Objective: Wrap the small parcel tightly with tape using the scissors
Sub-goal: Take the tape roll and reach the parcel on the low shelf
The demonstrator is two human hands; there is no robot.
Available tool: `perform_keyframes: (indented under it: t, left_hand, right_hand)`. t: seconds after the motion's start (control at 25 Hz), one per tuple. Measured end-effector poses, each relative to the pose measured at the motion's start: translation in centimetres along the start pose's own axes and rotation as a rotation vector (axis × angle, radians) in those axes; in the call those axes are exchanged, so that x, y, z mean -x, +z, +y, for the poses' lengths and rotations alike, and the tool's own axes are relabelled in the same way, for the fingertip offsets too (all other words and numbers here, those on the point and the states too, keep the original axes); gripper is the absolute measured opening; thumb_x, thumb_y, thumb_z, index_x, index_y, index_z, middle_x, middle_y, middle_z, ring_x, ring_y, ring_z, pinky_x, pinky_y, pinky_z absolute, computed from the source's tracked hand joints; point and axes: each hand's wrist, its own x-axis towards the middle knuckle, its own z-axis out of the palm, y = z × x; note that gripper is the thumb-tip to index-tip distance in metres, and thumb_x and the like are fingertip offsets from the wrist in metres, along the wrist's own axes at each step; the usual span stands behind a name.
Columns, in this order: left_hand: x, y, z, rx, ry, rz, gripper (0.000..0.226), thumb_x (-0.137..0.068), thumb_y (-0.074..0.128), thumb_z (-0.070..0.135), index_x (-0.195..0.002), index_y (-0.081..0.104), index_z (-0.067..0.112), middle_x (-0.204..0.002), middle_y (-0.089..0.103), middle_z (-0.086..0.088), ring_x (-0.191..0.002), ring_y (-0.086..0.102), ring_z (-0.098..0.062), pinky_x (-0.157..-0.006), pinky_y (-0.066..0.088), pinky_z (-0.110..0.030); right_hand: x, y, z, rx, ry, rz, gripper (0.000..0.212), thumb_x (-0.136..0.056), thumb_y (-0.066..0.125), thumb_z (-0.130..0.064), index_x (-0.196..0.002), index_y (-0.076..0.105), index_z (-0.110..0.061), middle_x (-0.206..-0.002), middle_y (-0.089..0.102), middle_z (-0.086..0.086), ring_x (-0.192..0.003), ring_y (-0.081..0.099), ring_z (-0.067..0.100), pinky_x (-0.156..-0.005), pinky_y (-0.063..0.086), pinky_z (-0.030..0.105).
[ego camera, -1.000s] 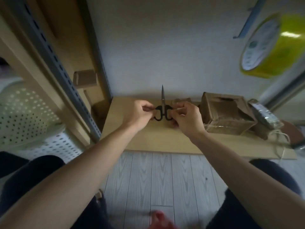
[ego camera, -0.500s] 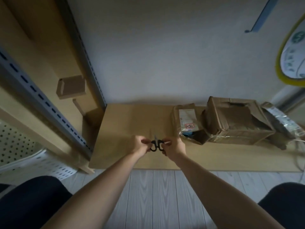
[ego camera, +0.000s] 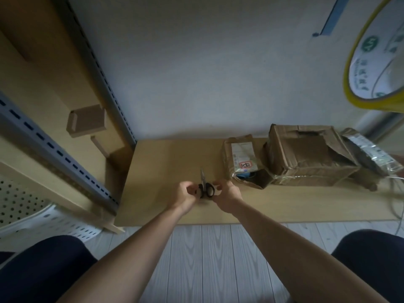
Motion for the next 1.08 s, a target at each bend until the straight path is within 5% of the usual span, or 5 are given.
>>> perform_keyframes:
  t: [0.16,0.32,0.44,0.84,1.08]
  left_hand:
    - [0.8,-1.1,2.9,-0.068,0.096,0.036,0.037,-0.080,0.074,0.001,-0.116,0.068,0.010,-0.114,0.067,-0.003,-0.109,0.061,-0.018,-0.096,0.045,-0.024]
    - [3.4,-3.4,10.2,-0.050,0.356,0.053,0.048,-0.088,0.072,0.018,-0.134,0.059,0.017,-0.129,0.060,0.010,-0.119,0.054,-0.005,-0.105,0.038,-0.019]
    - [6.2,-5.3,15.1,0.084,0.538,0.068,0.049,-0.087,0.068,0.031,-0.135,0.058,0.021,-0.134,0.061,0.011,-0.125,0.055,-0.003,-0.108,0.042,-0.027]
    - [16.4,-5.3,30.0,0.305,0.898,-0.125,0.045,-0.084,0.067,0.034,-0.127,0.062,0.020,-0.130,0.065,0.006,-0.126,0.058,-0.013,-0.105,0.045,-0.035]
    - [18.9,-3.2,36.5,0.497,0.773,-0.246,0.024,-0.086,0.059,0.041,-0.101,0.073,0.028,-0.113,0.073,0.008,-0.118,0.062,-0.011,-0.108,0.044,-0.043]
  right_hand:
    - [1.4,-2.4,-1.8,0.164,-0.196,0.005,0.051,-0.086,0.066,-0.014,-0.135,0.055,-0.019,-0.132,0.061,0.011,-0.118,0.058,0.029,-0.090,0.046,0.028]
    - [4.4,-7.9,-4.9,0.106,-0.364,0.121,0.064,-0.080,0.069,-0.012,-0.140,0.049,-0.019,-0.133,0.058,0.007,-0.115,0.058,0.027,-0.089,0.048,0.031]
    - [7.7,-12.2,-6.4,-0.078,-0.476,0.314,0.057,-0.081,0.072,-0.011,-0.135,0.054,-0.018,-0.127,0.062,0.000,-0.113,0.060,0.018,-0.091,0.053,0.036]
    - [17.3,-23.7,-7.5,-0.179,-0.495,0.603,0.029,-0.090,0.070,-0.018,-0.110,0.058,-0.035,-0.106,0.063,-0.010,-0.087,0.065,0.008,-0.063,0.045,0.004]
    - [21.3,-30.6,-7.7,-0.207,-0.529,0.739,0.023,-0.092,0.067,-0.016,-0.108,0.065,-0.033,-0.112,0.068,-0.016,-0.101,0.065,0.001,-0.070,0.054,0.014]
